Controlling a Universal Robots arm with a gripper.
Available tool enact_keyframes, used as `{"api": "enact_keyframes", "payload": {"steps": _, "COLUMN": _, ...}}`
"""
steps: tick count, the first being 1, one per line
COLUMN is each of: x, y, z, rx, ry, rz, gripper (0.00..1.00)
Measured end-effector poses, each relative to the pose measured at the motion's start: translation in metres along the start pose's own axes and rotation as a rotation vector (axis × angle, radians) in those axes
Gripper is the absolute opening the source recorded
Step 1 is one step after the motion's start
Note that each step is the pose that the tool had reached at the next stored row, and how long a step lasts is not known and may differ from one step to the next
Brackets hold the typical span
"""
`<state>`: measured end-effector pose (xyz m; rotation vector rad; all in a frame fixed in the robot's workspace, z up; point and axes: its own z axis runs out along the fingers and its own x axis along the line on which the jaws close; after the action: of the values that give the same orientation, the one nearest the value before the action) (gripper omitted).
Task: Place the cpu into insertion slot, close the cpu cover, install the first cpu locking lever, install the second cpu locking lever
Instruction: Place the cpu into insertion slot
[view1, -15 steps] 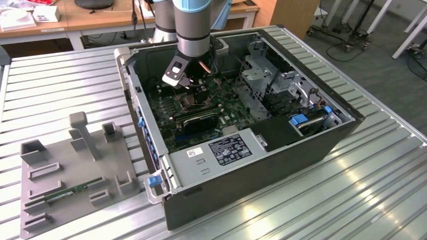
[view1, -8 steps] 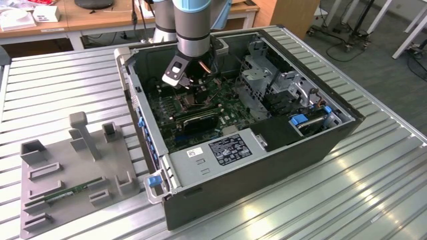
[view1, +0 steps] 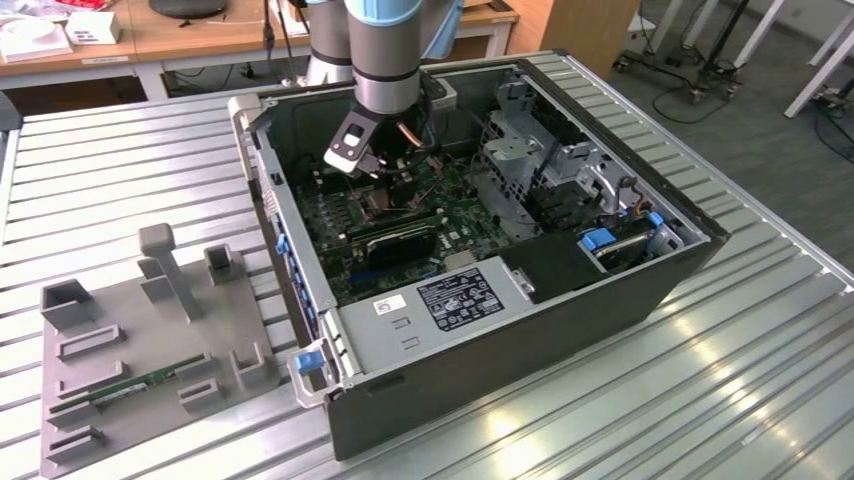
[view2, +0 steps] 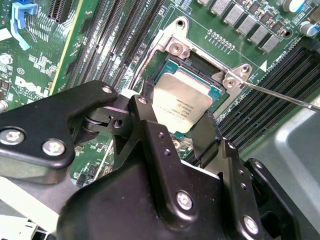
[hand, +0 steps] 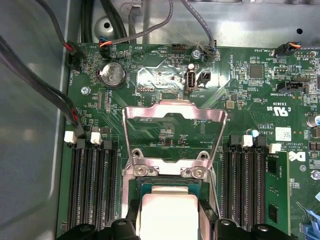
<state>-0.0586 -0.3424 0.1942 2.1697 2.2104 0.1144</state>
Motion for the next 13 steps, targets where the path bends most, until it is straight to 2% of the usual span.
{"api": "enact_keyframes", "payload": {"steps": 13, "x": 0.0008, "y": -0.0004, "z": 0.0008, "rx": -0.0002, "ry": 0.0007, "rz": 0.000, "gripper": 0.54}}
